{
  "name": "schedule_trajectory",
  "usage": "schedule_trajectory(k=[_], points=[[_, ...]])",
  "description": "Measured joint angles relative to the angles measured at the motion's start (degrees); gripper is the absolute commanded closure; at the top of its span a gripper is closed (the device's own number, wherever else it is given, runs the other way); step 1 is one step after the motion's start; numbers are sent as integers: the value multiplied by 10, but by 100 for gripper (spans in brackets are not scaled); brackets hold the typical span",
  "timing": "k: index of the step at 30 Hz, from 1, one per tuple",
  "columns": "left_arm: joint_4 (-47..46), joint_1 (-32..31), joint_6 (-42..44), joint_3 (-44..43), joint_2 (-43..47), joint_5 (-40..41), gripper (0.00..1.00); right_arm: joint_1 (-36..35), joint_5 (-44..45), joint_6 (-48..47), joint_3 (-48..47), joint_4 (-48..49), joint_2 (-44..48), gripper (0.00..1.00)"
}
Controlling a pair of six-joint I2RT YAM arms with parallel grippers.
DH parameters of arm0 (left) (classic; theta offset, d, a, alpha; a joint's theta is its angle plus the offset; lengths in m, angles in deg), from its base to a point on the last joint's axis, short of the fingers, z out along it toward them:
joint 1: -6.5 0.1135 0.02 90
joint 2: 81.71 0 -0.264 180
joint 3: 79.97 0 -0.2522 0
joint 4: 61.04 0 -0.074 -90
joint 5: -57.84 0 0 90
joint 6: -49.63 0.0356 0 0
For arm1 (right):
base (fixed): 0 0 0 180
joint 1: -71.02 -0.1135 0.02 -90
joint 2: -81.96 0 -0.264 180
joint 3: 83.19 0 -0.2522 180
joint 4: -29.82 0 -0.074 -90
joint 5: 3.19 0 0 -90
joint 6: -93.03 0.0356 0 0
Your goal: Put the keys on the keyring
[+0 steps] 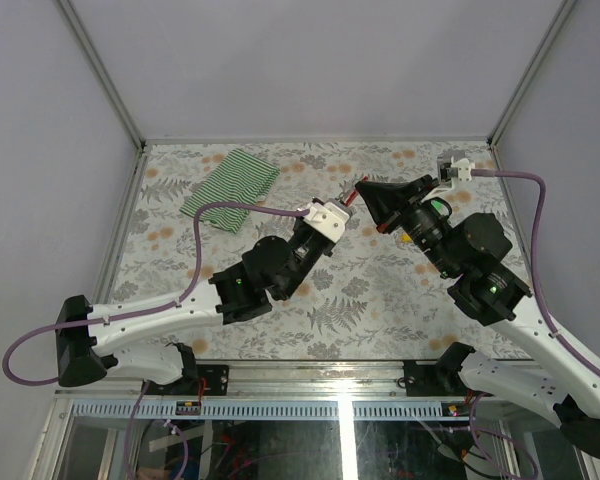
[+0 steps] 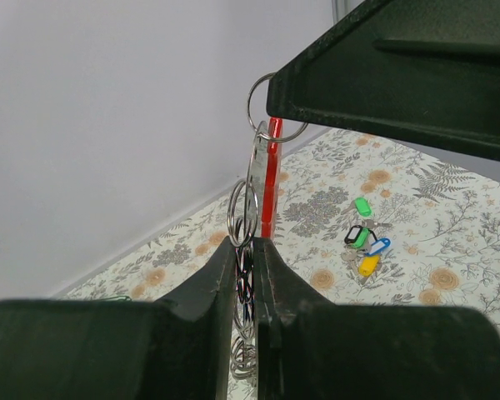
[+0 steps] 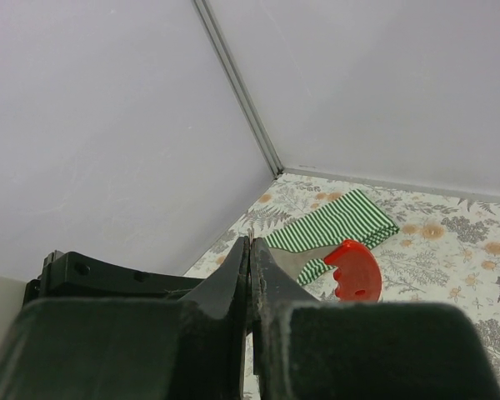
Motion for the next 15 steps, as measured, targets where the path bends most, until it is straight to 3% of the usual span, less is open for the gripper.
schedule_trajectory(k=[15], points=[[1,0,-2,0,-1,-6,100,0,-5,18,2,9,0,100]])
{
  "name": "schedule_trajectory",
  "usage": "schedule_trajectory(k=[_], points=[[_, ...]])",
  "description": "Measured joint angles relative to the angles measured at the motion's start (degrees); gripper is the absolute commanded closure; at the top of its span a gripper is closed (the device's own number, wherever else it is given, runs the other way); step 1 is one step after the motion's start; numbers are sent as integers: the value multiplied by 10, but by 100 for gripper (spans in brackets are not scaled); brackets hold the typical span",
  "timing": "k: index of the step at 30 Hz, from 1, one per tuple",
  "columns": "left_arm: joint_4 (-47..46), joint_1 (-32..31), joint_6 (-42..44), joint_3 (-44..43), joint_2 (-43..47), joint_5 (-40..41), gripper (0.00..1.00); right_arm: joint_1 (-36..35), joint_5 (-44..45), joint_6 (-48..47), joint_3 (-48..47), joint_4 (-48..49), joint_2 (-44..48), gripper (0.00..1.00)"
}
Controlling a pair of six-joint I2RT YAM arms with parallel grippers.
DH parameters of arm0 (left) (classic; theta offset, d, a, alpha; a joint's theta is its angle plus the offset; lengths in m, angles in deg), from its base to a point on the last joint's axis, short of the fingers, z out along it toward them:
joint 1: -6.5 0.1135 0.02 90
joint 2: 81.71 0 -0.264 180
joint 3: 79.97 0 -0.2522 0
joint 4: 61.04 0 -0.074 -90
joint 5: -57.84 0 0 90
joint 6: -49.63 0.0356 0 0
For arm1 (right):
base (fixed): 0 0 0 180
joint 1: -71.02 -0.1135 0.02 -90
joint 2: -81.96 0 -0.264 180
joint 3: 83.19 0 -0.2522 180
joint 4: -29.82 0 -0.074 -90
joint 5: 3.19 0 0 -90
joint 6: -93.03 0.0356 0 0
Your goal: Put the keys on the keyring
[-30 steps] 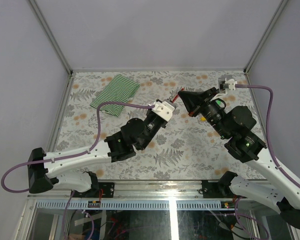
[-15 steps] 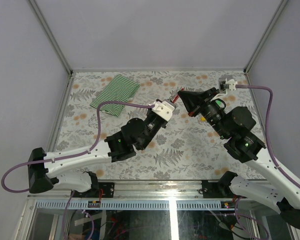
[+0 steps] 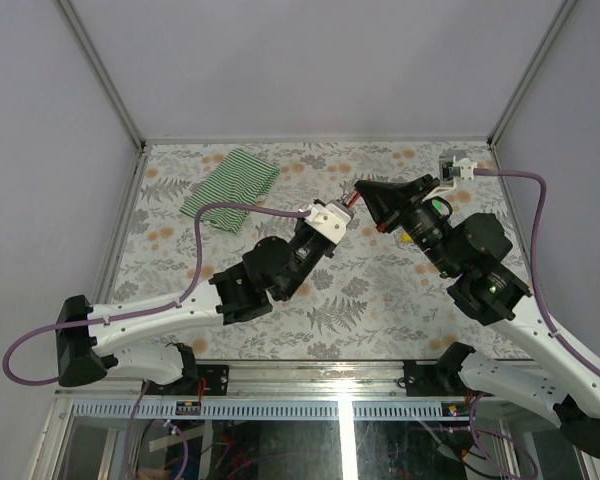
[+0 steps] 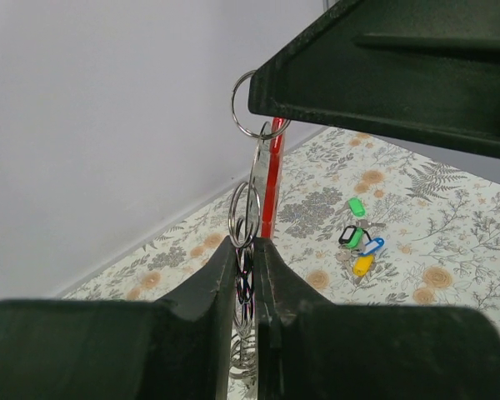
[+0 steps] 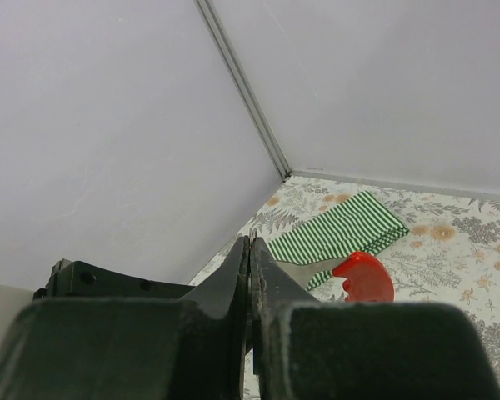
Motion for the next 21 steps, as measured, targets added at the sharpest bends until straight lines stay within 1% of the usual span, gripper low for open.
schedule_trajectory(k=[10,16,21], points=[[0,0,-1,-3,0,-8,100,0,2,0,4,10,0,100],[9,0,-12,-3,0,-13,100,0,4,-3,39,65,1,100],[19,1,-33,-7,0,-21,91,1,4,-4,85,145,10,100]])
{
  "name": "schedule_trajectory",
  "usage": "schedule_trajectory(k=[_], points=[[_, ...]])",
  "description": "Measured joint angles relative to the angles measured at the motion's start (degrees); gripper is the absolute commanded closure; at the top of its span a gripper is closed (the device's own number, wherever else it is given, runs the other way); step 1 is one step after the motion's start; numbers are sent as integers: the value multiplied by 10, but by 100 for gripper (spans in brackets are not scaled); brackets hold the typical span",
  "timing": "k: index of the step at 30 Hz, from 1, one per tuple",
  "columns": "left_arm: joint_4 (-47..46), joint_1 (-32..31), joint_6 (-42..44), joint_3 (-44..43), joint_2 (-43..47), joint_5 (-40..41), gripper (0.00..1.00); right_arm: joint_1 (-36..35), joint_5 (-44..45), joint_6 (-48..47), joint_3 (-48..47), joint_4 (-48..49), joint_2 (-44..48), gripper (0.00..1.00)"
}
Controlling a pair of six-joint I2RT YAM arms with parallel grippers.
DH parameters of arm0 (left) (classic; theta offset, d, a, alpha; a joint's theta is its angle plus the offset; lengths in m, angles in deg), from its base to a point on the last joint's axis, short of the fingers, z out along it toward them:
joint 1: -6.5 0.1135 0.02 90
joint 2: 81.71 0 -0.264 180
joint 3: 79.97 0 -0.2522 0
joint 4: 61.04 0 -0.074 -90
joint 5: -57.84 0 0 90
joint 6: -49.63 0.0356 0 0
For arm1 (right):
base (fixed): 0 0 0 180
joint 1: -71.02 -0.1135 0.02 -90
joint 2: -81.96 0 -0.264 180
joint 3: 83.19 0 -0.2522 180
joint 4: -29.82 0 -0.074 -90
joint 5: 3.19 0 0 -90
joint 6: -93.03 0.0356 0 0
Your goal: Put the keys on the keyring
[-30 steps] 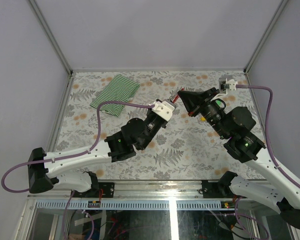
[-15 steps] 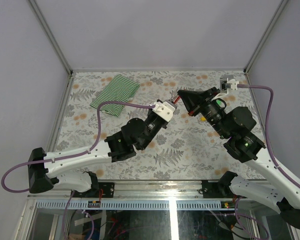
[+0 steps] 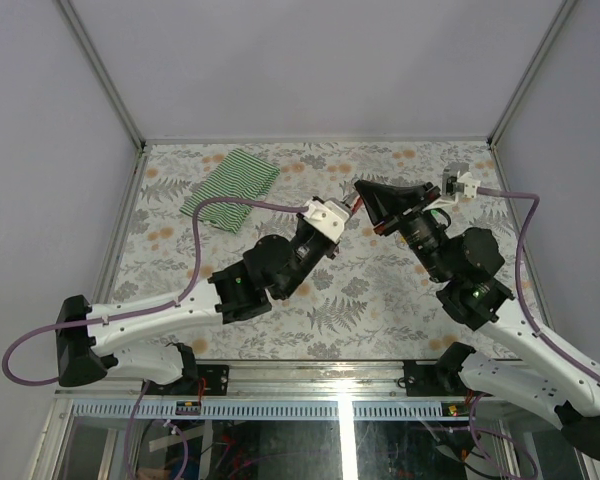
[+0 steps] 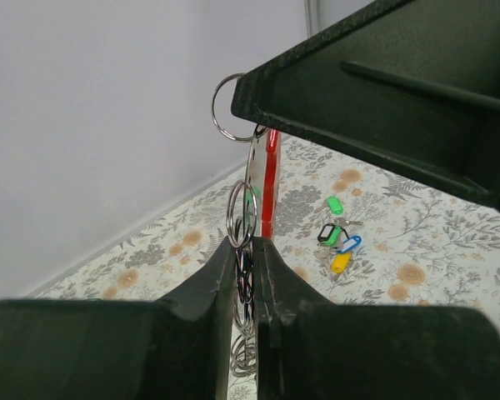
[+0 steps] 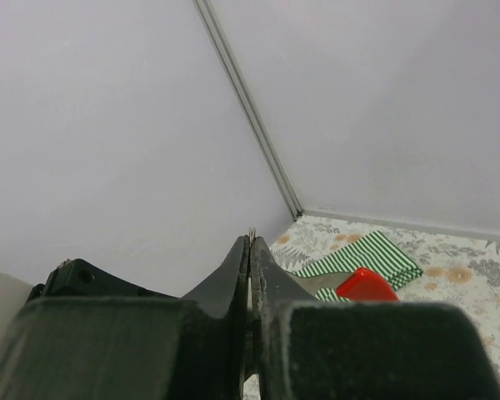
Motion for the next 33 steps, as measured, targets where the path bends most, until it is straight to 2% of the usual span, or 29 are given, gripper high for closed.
schedule_trajectory(k=[12,19,26,30,33], points=[[21,0,-50,-2,16,-65,71,0,-21,-1,101,197,7,100],[45,-1,-74,-20,39,-122,52,0,-36,1,130,283,3,100],[78,-1,-110,-24,95,-183,49,0,-65,-3,141,340,7,100],[92,-1,-129,-29,134,-211,56,0,-102,-5,141,353,11,100],[100,0,-138,-41,154,-231,58,0,-142,-4,141,363,10,100]])
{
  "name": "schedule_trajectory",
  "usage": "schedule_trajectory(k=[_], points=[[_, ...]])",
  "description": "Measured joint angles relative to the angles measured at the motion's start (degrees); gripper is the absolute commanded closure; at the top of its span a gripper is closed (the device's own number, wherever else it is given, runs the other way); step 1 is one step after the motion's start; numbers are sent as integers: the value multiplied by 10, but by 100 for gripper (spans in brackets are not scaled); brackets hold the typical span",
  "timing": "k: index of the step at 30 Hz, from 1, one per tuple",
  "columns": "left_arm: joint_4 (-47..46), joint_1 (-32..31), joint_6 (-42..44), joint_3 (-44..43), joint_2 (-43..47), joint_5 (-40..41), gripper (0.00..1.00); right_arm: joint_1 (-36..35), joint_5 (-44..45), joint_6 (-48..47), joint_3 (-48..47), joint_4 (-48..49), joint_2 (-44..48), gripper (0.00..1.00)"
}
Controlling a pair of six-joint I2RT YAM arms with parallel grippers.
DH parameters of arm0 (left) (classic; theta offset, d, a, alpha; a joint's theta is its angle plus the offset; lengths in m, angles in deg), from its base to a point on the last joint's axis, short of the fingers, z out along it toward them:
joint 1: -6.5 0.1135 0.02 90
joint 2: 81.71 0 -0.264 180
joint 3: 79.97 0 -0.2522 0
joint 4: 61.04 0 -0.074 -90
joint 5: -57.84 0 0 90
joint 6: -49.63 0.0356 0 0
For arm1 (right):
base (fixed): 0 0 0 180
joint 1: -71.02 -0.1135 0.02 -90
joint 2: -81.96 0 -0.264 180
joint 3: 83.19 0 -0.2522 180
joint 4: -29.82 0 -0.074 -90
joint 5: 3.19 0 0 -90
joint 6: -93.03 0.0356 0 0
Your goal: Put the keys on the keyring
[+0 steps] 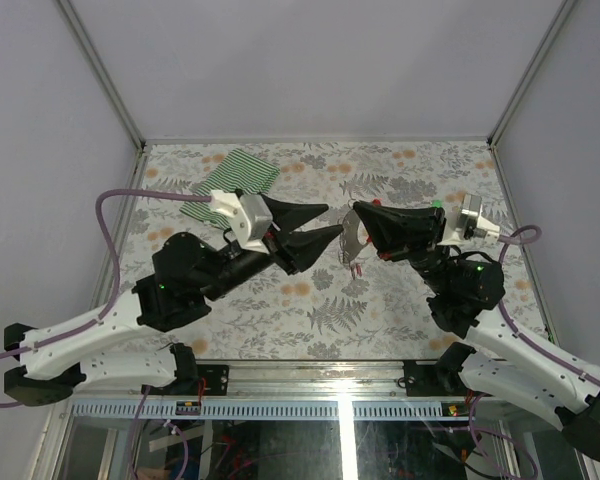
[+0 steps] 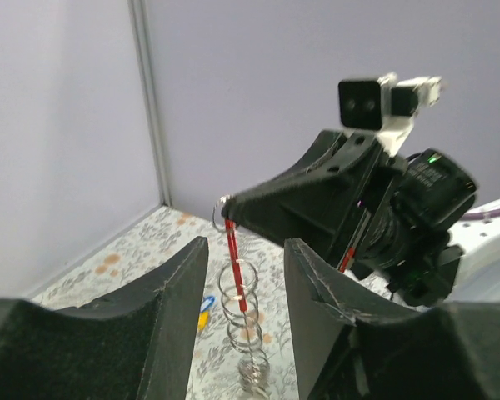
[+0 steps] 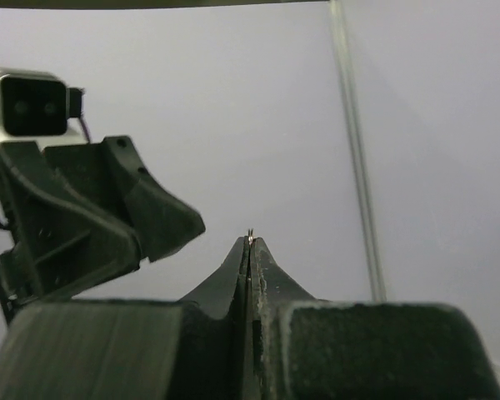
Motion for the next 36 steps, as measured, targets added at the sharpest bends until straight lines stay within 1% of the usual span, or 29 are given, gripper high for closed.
schedule_trajectory(k=[3,5,7,10,14,17,23,28,36], points=[[3,12,-8,-11,12,-27,58,2,-41,12,0,17,-6,100],[7,39,-22,-12,21,-61,58,8,-64,28,-1,33,-16,100],[10,83,-42,-12,25,-99,57,23,-87,49,-2,47,-27,100],[10,138,-69,-10,28,-151,57,59,-114,89,-2,73,-42,100],[9,178,-94,-9,27,-219,58,95,-146,144,-2,123,-63,100],[9,189,-103,-9,23,-266,59,108,-167,184,-2,166,-80,100],[9,192,-109,-9,14,-332,61,113,-198,222,-9,212,-88,100],[8,192,-109,-9,9,-358,62,114,-219,234,-21,234,-88,100],[-3,192,-110,-22,-18,-389,66,114,-250,243,-30,238,-88,100]])
